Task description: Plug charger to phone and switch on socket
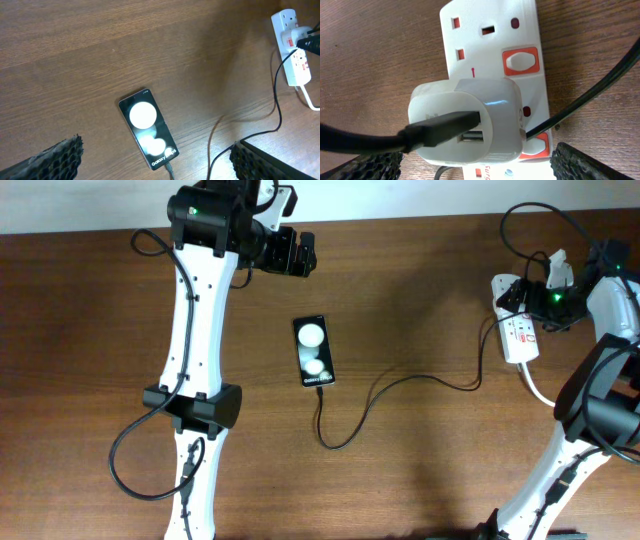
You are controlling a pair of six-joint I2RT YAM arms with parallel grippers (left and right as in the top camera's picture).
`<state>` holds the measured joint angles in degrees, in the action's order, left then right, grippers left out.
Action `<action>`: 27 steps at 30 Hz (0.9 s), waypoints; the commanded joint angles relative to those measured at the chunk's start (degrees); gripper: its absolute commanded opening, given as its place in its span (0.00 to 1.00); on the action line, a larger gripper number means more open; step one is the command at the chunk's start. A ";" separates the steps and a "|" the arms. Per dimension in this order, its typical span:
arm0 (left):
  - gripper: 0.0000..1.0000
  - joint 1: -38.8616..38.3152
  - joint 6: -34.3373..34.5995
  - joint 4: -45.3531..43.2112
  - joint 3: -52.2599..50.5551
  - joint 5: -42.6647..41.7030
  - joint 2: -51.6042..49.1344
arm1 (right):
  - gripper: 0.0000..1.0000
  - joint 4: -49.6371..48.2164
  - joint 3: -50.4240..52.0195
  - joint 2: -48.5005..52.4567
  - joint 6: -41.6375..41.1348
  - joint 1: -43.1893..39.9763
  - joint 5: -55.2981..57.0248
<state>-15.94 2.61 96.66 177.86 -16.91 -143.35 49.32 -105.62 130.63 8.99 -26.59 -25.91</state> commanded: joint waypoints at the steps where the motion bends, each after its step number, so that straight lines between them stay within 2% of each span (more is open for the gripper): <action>1: 0.99 0.33 0.39 0.07 0.33 0.20 1.84 | 0.99 0.90 -1.60 0.98 -0.31 -0.04 0.11; 6: 0.99 0.33 0.37 0.04 0.33 0.20 1.84 | 0.99 0.79 -1.57 1.01 -0.33 -0.04 -7.37; 27: 0.99 0.28 0.39 0.04 0.33 0.17 1.84 | 0.99 0.79 2.16 1.01 -0.50 0.00 -7.50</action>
<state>-15.94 2.61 96.66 177.86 -16.91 -143.35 50.17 -105.69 130.67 8.93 -26.65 -32.03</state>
